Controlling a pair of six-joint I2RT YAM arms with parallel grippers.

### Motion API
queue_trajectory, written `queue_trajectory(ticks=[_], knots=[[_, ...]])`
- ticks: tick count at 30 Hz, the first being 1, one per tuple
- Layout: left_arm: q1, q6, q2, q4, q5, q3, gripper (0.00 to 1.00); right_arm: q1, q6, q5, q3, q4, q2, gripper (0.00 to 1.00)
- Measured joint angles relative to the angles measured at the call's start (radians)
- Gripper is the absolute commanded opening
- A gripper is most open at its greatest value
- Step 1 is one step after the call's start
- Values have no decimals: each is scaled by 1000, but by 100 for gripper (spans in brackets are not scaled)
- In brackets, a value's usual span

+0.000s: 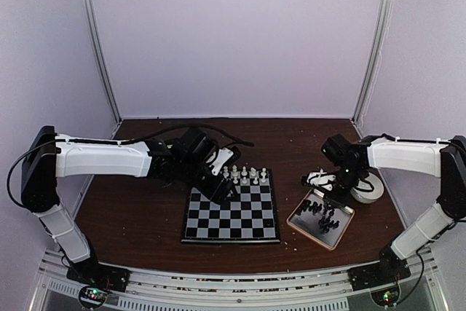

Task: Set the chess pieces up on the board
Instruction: Pick up the pawn from the storage box.

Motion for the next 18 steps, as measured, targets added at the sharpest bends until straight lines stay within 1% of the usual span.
queue_trajectory(ticks=[3, 11, 18], knots=[[0, -13, 0, 5, -5, -1, 68, 0, 0, -6, 22, 2, 40, 30], [0, -32, 6, 22, -11, -13, 69, 0, 0, -34, 101, 3, 120, 23], [0, -43, 17, 23, -13, -23, 69, 0, 0, -50, 111, 0, 148, 23]])
